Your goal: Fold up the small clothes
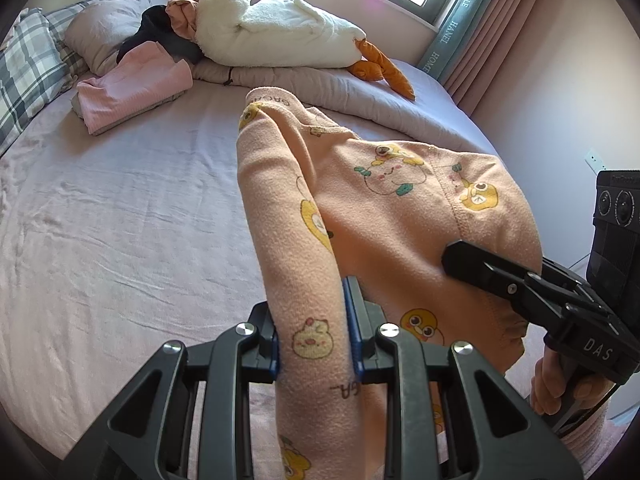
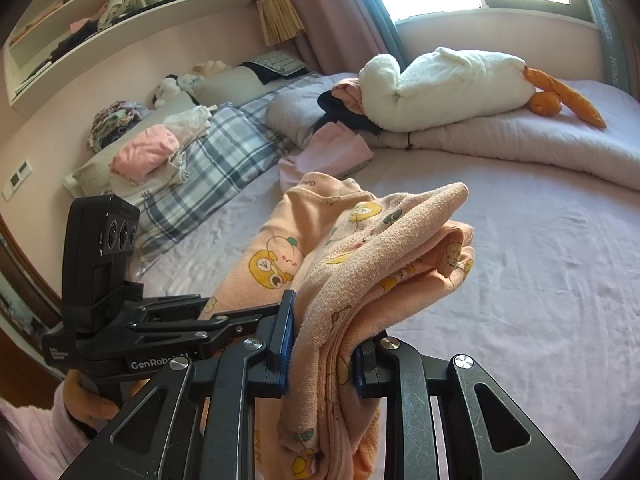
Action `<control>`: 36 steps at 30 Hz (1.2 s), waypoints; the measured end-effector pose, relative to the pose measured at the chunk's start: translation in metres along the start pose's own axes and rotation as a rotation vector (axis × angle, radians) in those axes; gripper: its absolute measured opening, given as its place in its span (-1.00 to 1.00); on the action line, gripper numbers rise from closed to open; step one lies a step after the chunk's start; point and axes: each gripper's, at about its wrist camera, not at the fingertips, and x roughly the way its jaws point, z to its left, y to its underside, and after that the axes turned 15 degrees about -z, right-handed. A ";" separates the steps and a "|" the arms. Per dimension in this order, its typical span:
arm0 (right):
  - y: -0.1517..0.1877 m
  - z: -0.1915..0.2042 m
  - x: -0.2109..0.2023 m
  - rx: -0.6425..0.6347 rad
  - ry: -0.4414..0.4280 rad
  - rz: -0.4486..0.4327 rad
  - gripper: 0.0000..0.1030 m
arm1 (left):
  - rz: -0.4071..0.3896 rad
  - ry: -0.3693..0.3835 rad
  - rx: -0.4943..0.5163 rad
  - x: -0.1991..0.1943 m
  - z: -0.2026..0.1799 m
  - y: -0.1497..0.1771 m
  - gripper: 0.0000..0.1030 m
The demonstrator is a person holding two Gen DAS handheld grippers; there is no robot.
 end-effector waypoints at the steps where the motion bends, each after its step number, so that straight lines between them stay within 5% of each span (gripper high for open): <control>1: 0.000 0.000 0.002 -0.001 0.001 0.001 -0.51 | 0.001 -0.001 -0.001 0.001 0.001 0.000 -0.51; 36: -0.001 -0.003 0.036 -0.007 0.026 0.049 -0.51 | 0.045 -0.019 -0.007 0.044 0.026 -0.012 -0.51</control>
